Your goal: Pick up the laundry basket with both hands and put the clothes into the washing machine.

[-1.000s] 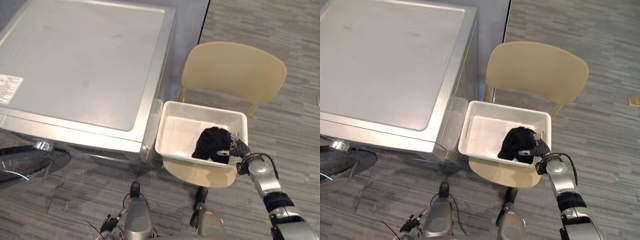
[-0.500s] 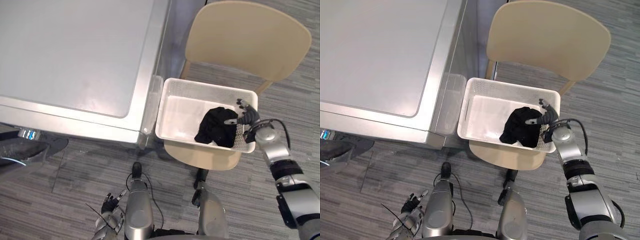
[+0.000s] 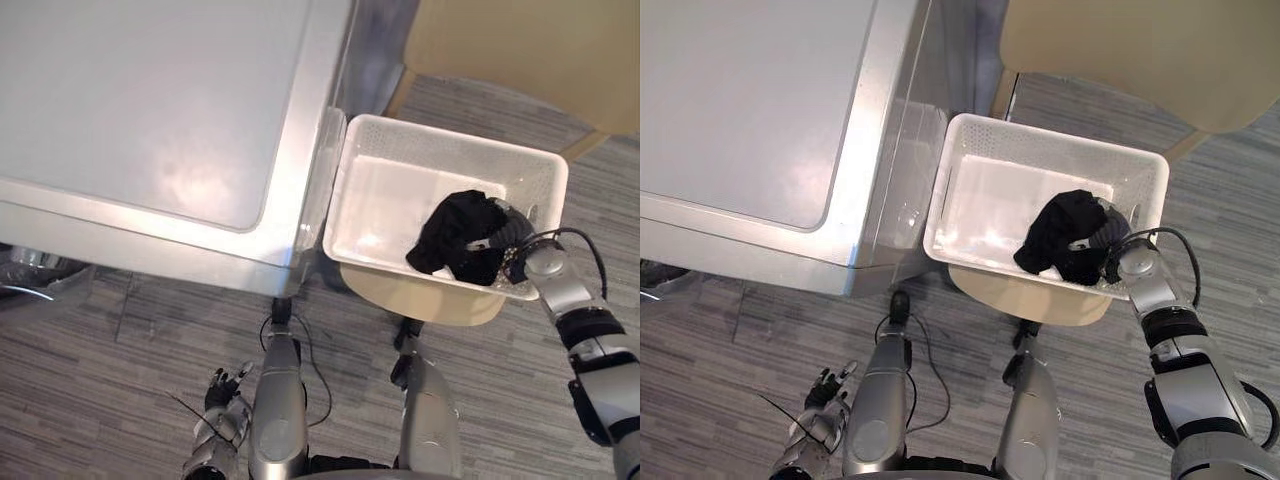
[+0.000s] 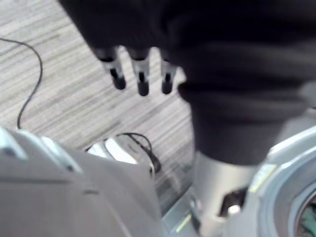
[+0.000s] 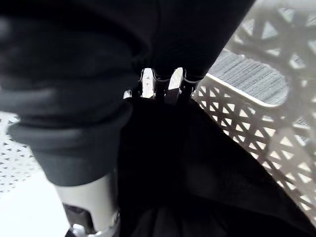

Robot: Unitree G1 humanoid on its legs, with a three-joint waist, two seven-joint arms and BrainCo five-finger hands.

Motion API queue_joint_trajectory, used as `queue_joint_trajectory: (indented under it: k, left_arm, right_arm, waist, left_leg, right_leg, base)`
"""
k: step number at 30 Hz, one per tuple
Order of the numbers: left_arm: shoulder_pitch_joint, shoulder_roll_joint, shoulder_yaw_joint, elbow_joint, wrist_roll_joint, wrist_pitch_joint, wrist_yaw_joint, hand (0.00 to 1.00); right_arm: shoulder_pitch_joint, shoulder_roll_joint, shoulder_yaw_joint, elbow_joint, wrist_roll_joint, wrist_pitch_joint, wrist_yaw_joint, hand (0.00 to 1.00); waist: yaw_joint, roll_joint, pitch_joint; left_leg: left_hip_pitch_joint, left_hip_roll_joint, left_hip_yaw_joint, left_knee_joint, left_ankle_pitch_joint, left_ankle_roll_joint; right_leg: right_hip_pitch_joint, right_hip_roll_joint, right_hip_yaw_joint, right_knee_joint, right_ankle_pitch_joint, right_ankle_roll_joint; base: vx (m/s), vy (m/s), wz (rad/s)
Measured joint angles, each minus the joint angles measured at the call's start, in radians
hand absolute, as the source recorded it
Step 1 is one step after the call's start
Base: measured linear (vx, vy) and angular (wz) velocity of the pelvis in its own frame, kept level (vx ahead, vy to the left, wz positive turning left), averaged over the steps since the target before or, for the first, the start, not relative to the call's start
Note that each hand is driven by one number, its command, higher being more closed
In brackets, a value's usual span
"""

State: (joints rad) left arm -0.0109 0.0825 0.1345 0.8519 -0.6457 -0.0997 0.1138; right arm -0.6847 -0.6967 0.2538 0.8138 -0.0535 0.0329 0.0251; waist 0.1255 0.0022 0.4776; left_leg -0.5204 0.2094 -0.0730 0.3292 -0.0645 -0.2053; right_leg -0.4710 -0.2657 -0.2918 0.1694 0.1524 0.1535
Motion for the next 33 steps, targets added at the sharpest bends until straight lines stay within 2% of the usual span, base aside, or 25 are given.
queue_joint_trajectory:
  k: [5,11,14,17,18,22,23,27,32,33]
  left_arm:
    - [-0.021,0.001,-0.027,-0.046,-0.030,-0.020,0.001,0.00]
    - [-0.065,-0.004,-0.055,-0.107,-0.060,-0.040,0.015,0.00]
    - [-0.082,-0.024,-0.051,-0.158,-0.068,-0.043,0.024,0.00]
    - [-0.085,-0.046,-0.037,-0.194,-0.069,-0.047,0.035,0.00]
    - [-0.091,-0.055,-0.023,-0.196,-0.069,-0.052,0.041,0.00]
    - [-0.095,-0.071,-0.004,-0.192,-0.089,-0.061,0.045,0.00]
    - [-0.101,-0.081,0.001,-0.192,-0.089,-0.062,0.048,0.00]
    - [-0.123,-0.110,0.035,-0.181,-0.089,-0.062,0.071,0.00]
    - [-0.126,-0.124,0.067,-0.176,-0.089,-0.062,0.088,0.00]
    - [-0.125,-0.129,0.074,-0.173,-0.089,-0.062,0.091,0.00]
  right_arm:
    - [-0.039,-0.025,0.003,0.037,-0.019,-0.021,-0.001,0.00]
    - [-0.123,-0.088,0.038,0.063,-0.120,-0.033,-0.037,0.00]
    - [-0.138,-0.124,0.028,0.049,-0.158,-0.027,-0.076,0.00]
    - [-0.145,-0.133,0.023,0.015,-0.200,-0.006,-0.115,0.00]
    - [-0.148,-0.134,0.020,0.014,-0.214,0.002,-0.126,1.00]
    - [-0.153,-0.133,0.001,0.034,-0.216,0.022,-0.157,1.00]
    - [-0.154,-0.135,-0.021,0.050,-0.220,0.028,-0.161,1.00]
    - [-0.158,-0.136,-0.056,0.085,-0.252,0.057,-0.186,1.00]
    - [-0.165,-0.089,-0.056,0.147,-0.249,0.064,-0.195,1.00]
    - [-0.158,-0.070,-0.056,0.156,-0.240,0.065,-0.195,1.00]
  waist:
    - [0.001,0.002,0.005]
    - [0.004,0.012,0.010]
    - [0.035,0.013,0.010]
    - [0.050,0.016,0.011]
    - [0.054,0.017,0.011]
    - [0.065,0.018,0.011]
    - [0.083,0.018,0.010]
    - [0.110,0.018,0.007]
    - [0.115,0.017,0.006]
    - [0.115,0.016,-0.009]
  left_leg:
    - [-0.080,-0.010,-0.015,0.027,-0.001,0.001]
    - [-0.223,-0.018,-0.056,0.069,0.000,0.001]
    - [-0.277,-0.018,-0.067,0.085,0.000,0.000]
    - [-0.315,-0.018,-0.087,0.096,0.001,-0.001]
    - [-0.327,-0.018,-0.097,0.096,0.002,-0.004]
    - [-0.343,-0.018,-0.123,0.087,0.007,-0.011]
    - [-0.343,-0.017,-0.128,0.086,0.008,-0.013]
    - [-0.338,-0.018,-0.149,0.065,0.033,-0.019]
    - [-0.304,-0.017,-0.165,0.063,0.045,-0.020]
    - [-0.297,-0.016,-0.164,0.063,0.045,-0.020]
  right_leg:
    - [-0.068,-0.010,-0.007,0.021,0.000,-0.001]
    - [-0.173,-0.016,-0.035,0.038,0.004,-0.006]
    - [-0.217,-0.017,-0.044,0.050,0.004,-0.006]
    - [-0.240,-0.016,-0.061,0.058,0.001,-0.011]
    - [-0.246,-0.017,-0.071,0.066,-0.003,-0.014]
    - [-0.252,-0.020,-0.100,0.092,-0.028,-0.017]
    - [-0.252,-0.025,-0.105,0.097,-0.031,-0.020]
    - [-0.249,-0.032,-0.131,0.120,-0.042,-0.029]
    - [-0.215,-0.033,-0.146,0.152,-0.066,-0.030]
    - [-0.211,-0.033,-0.145,0.157,-0.069,-0.032]
  base:
    - [-0.01,0.029,0.06]
    - [-0.01,0.036,0.08]
    - [0.00,0.034,0.03]
    - [0.01,0.036,0.07]
    - [0.01,0.032,0.13]
    - [0.01,0.026,0.16]
    - [0.03,0.037,0.08]
    - [0.04,0.024,0.15]
    - [0.04,0.001,0.11]
    - [0.04,-0.012,0.02]
